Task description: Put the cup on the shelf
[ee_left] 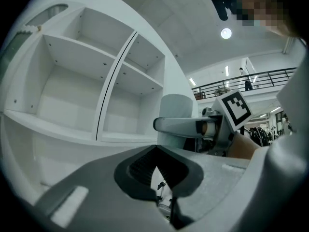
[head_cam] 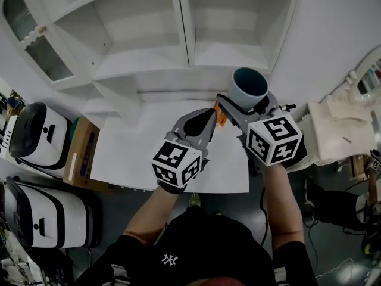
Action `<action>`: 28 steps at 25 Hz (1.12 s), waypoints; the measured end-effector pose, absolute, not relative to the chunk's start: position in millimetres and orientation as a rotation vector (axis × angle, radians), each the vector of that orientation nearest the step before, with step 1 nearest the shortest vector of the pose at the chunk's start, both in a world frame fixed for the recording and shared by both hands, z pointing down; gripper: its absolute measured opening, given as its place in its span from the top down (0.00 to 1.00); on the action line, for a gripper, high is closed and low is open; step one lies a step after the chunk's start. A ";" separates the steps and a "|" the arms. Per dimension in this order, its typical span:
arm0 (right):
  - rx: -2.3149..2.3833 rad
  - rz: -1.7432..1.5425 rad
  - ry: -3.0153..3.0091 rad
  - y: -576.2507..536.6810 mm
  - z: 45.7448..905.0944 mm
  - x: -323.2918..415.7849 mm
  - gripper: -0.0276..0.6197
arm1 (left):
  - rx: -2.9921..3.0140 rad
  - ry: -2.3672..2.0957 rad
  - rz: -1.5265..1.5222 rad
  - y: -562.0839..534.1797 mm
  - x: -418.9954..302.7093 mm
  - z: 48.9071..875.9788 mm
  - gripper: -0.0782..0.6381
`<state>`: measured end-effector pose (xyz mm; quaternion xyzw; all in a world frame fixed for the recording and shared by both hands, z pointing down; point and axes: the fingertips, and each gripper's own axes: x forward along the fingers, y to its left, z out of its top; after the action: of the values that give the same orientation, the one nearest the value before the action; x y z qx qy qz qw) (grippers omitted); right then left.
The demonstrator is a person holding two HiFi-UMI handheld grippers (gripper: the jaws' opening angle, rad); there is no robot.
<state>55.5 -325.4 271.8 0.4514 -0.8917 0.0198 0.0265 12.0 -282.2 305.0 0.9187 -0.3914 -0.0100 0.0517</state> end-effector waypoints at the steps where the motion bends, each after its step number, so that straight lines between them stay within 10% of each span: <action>1: 1.405 0.059 -2.753 -336.1 268.4 52.3 0.36 | 2.803 -1.181 -0.032 -290.1 10.1 303.1 0.89; 28: 1.604 0.083 -2.525 -525.2 260.8 16.7 0.36 | 2.815 -1.037 -0.079 -406.0 -27.8 314.3 0.89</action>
<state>16.7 -525.2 260.8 0.5344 -0.8415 0.0276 0.0745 -27.8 -406.0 314.3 0.9357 -0.3447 -0.0261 0.0702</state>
